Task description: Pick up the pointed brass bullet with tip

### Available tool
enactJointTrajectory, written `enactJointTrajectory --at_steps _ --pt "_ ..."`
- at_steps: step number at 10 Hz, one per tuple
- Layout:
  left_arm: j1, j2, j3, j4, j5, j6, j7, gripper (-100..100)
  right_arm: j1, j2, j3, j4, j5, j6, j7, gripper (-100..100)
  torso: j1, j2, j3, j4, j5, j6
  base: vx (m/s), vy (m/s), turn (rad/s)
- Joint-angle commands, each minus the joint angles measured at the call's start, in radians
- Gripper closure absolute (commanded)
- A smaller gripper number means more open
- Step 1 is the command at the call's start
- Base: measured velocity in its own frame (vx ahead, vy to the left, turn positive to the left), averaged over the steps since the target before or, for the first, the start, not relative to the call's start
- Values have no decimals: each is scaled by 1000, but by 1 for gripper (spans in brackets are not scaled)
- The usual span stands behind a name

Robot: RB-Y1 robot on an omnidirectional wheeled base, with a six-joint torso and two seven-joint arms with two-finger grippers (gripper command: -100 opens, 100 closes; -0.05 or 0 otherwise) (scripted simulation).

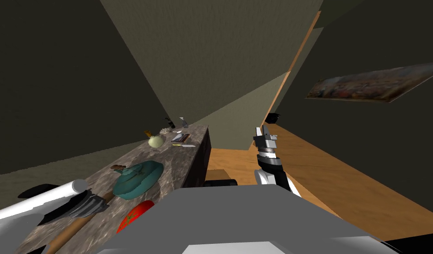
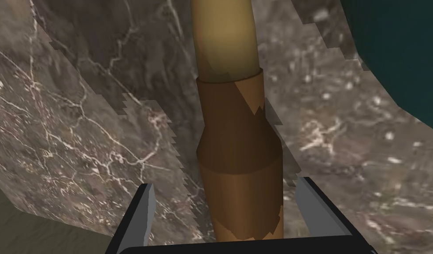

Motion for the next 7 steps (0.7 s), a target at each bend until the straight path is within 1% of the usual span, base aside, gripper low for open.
enactJointTrajectory --at_steps 1,2,3,4,5,6,7 --pt "-50 1 -16 50 -18 -8 -16 -100 0 0 0 0 0 0 0 0 0 0 0 0 0 0 1 -10 91" --pt "-83 1 -16 56 -18 -8 -16 -100 0 0 0 0 0 0 0 0 1 0 0 0 1 1 -1 -5 -20" --pt "-84 1 -16 51 -18 -8 -16 -100 0 0 0 0 0 0 0 0 1 0 0 0 2 1 -1 0 -16" --pt "-124 5 -44 91 -51 -22 -47 -100 0 0 0 0 0 0 0 0 2 0 0 0 2 1 0 -3 164" --pt "-160 5 -44 127 -51 -22 -47 -100 0 0 0 0 0 0 0 0 2 0 0 0 2 0 0 -9 121" --pt "-175 5 -44 127 -51 -22 -47 -100 0 0 0 0 0 0 0 0 2 0 0 0 2 1 -1 -5 1" --pt "-203 10 -72 164 -84 -36 -78 -100 0 0 0 0 0 0 0 0 2 0 0 0 2 2 8 -16 119"
